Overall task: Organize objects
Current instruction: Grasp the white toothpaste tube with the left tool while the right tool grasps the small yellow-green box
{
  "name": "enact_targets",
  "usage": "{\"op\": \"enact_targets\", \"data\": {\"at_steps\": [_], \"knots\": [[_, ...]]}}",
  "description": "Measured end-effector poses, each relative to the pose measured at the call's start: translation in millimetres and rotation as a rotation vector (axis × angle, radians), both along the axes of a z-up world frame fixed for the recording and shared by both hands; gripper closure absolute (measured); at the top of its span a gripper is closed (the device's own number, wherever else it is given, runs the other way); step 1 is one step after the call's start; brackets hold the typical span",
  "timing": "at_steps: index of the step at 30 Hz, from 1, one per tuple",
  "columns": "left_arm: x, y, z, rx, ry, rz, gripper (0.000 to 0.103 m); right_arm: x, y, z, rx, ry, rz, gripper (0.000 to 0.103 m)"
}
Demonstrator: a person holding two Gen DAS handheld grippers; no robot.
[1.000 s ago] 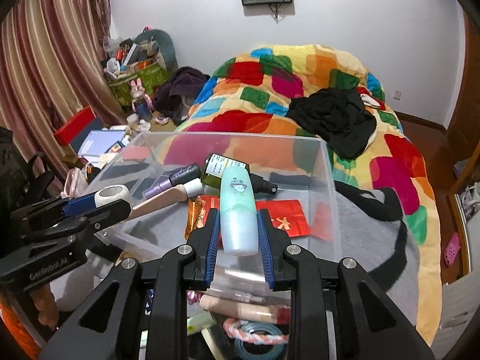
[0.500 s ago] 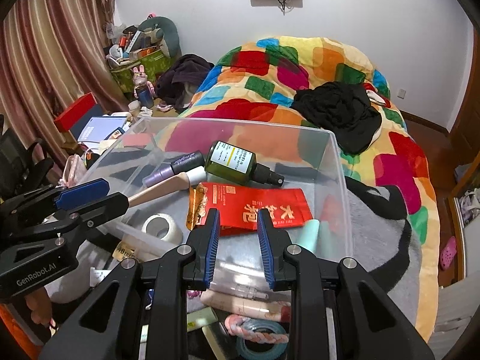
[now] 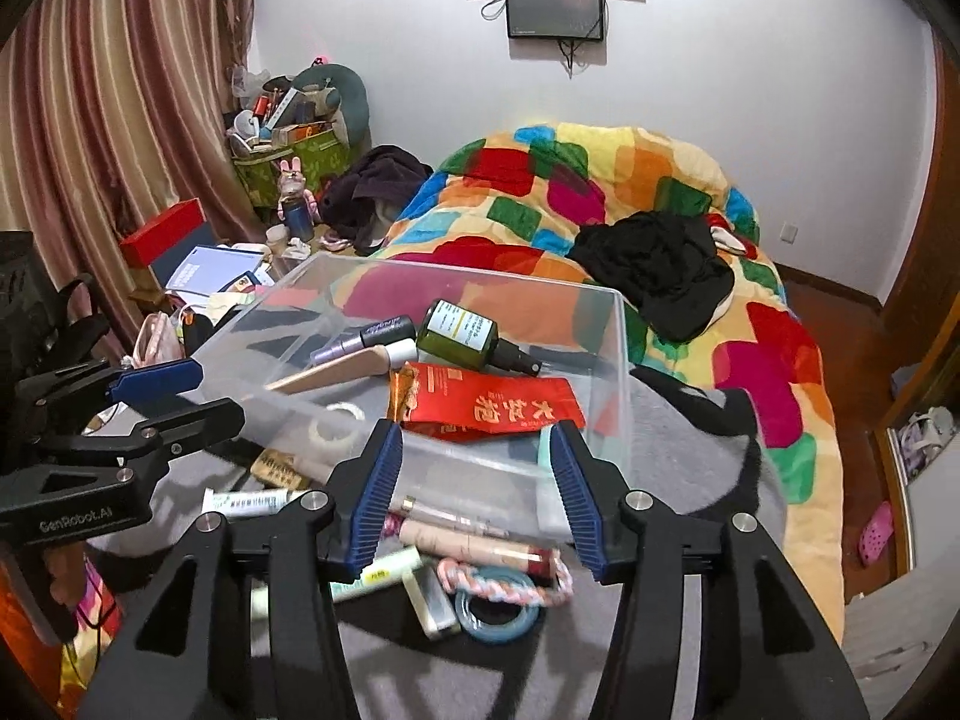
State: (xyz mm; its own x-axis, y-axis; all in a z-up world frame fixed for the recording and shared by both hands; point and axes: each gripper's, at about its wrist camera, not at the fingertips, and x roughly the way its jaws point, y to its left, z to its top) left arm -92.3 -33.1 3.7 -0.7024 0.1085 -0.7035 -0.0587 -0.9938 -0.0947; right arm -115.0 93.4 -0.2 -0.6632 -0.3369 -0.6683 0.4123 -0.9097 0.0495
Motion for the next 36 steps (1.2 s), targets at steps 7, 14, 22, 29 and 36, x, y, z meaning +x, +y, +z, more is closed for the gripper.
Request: {"op": "enact_targets", "data": {"at_steps": [7, 14, 22, 29, 36], "knots": [[11, -10, -34, 0.001, -0.114, -0.016, 0.046, 20, 5, -18, 0.036, -0.031, 0.010, 0.055], [1, -14, -60, 0.045, -0.200, -0.026, 0.046, 29, 1, -46, 0.054, -0.111, 0.046, 0.055], [0, -1, -61, 0.046, -0.181, -0.076, 0.063, 28, -6, -63, 0.068, -0.147, 0.060, 0.072], [23, 5, -59, 0.005, -0.162, -0.094, 0.080, 32, -5, -58, 0.059, -0.130, 0.066, 0.086], [55, 5, -56, -0.019, -0.154, -0.104, 0.085, 40, -4, -57, 0.064, -0.130, 0.099, 0.087]]}}
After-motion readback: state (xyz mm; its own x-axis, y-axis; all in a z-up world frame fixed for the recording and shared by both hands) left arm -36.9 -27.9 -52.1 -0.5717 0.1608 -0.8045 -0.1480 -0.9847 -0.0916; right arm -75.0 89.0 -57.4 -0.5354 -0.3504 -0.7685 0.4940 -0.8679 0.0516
